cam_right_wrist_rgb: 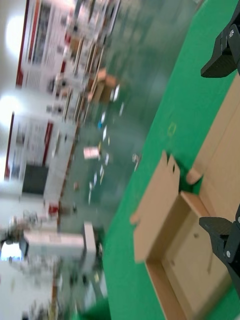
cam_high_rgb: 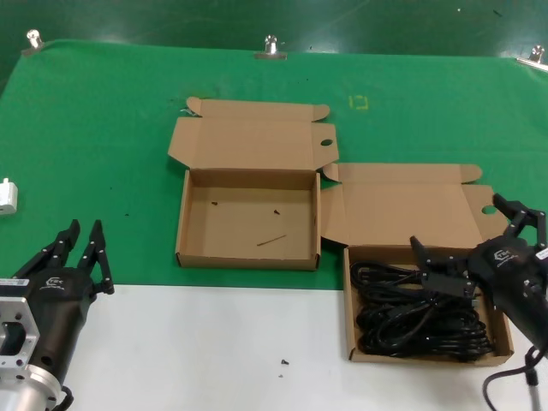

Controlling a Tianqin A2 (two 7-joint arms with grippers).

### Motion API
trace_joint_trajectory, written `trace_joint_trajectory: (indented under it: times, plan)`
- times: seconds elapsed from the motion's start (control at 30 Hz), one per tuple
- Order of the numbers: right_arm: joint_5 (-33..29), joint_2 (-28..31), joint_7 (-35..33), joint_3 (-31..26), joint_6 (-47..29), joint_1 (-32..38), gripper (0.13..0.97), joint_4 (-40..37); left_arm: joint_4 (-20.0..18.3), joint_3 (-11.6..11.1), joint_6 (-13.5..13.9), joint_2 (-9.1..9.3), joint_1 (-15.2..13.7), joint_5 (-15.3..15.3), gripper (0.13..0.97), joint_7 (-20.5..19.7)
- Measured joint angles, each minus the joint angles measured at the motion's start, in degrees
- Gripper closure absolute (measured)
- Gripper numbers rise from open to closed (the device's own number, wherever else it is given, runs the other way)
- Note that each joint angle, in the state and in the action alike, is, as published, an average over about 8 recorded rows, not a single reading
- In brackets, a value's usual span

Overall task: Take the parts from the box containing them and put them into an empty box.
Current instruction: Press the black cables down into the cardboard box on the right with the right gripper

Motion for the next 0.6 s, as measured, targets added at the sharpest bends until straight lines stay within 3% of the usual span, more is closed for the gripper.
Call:
trace_joint_trajectory:
  times: [0.23,0.6]
  plan:
    - [0.32,5.90,-4.40,-1.31,-11.11,4.60,0.129,-3.32,0.00,0.00,0.00,0.00,0.00,0.00,0.866,0.00]
    - [-1.12,13.09,-11.96,-5.61,-27.23,15.03,0.129,-10.37,0.00,0.00,0.00,0.00,0.00,0.01,0.945,0.00]
